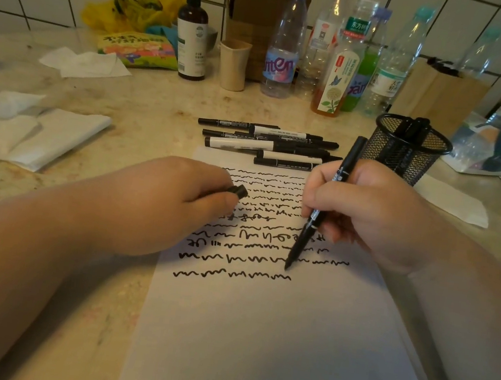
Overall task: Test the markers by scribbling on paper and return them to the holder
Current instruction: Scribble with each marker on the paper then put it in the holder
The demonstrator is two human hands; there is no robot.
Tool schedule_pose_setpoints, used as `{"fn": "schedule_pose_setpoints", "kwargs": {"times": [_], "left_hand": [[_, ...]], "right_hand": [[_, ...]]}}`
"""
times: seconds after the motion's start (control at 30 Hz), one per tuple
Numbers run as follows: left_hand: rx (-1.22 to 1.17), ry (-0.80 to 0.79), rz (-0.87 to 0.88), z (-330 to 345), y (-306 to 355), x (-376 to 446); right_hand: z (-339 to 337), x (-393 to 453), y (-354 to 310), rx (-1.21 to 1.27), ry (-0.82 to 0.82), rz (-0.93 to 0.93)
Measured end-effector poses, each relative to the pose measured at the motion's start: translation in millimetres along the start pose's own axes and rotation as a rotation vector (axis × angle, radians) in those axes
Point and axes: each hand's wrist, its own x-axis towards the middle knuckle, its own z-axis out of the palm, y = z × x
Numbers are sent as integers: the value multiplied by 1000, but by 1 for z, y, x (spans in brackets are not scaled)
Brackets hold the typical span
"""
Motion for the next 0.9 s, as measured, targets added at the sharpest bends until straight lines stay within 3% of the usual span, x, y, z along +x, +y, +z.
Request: {"fn": "schedule_pose_setpoints", "kwargs": {"times": [0.27,0.6,0.9], "left_hand": [[51,32,141,-1,-2,2],[54,34,159,0,-1,1],[77,84,38,0,3,2]], "right_hand": [[-3,7,4,448,185,-159],[0,5,5,341,72,-107],[-1,0,2,327,-108,-31]]}}
